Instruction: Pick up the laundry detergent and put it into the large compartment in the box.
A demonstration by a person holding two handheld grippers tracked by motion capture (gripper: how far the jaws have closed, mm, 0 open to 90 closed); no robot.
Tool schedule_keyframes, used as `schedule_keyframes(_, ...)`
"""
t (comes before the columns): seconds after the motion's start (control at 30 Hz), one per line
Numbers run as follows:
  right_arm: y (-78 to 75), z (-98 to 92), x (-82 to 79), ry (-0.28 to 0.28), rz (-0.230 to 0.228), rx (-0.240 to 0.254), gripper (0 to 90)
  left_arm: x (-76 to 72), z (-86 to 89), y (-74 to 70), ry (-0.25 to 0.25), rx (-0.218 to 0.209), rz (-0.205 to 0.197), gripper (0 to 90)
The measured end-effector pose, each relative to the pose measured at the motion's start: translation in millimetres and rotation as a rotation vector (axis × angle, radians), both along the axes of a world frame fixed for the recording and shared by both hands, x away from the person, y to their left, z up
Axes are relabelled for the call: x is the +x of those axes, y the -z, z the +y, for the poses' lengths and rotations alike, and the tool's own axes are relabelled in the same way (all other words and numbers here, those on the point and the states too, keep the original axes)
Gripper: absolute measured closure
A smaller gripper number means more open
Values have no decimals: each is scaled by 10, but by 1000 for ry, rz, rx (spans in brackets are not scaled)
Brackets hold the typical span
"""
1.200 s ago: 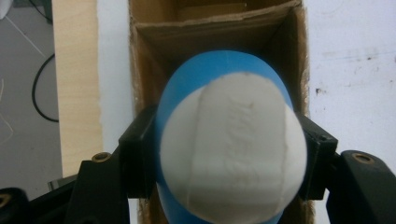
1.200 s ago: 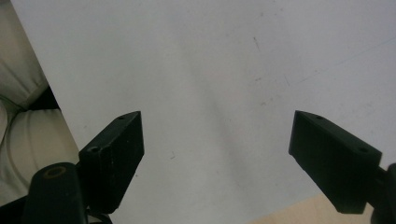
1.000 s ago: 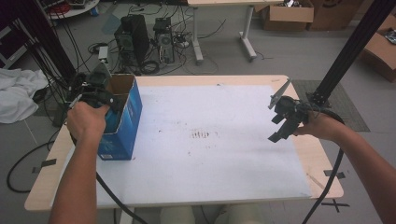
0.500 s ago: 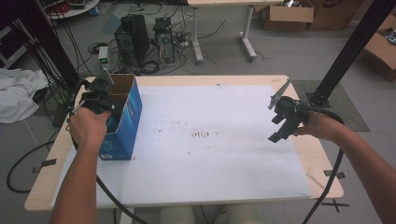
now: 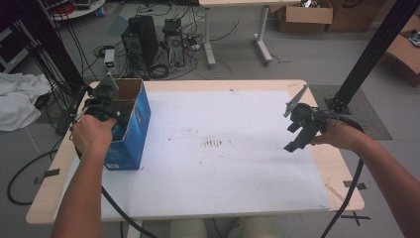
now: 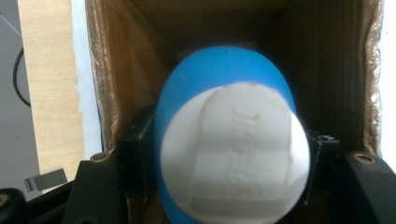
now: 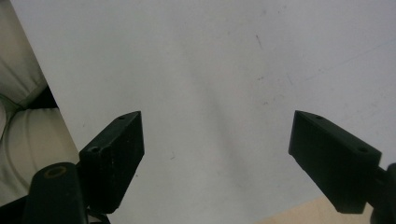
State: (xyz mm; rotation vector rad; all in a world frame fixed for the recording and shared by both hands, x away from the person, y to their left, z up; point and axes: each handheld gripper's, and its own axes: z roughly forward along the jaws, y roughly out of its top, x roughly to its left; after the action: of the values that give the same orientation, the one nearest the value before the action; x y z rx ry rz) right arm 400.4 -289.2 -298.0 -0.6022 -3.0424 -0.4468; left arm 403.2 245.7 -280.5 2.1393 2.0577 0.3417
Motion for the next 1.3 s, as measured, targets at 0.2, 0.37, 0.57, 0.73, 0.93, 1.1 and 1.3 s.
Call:
schedule_keyframes(0.2, -1, 2, -2, 1, 0, 1, 182, -4, 13, 12, -4, -14, -8, 345)
schedule_keyframes(0.37, -7, -1, -5, 6, -4, 1, 182, 1, 0, 7, -4, -15, -8, 321)
schedule_keyframes(0.57, -16, -7, -13, 4, -6, 2, 182, -7, -6, -20, -4, -17, -17, 310)
schedule_keyframes(0.73, -24, -15, -17, 6, -8, 4, 182, -24, -7, -53, -8, -19, -31, 300)
schedule_keyframes(0.93, -44, -12, -26, 6, -12, 5, 182, -48, -15, -142, -10, -24, -51, 280)
schedule_keyframes(1.1, -58, 2, -35, -2, -19, 12, 182, -61, -27, -218, -7, -24, -64, 281)
schedule_keyframes(1.3, -65, -15, -50, -1, -20, 12, 182, -85, -39, -342, -10, -11, -89, 275)
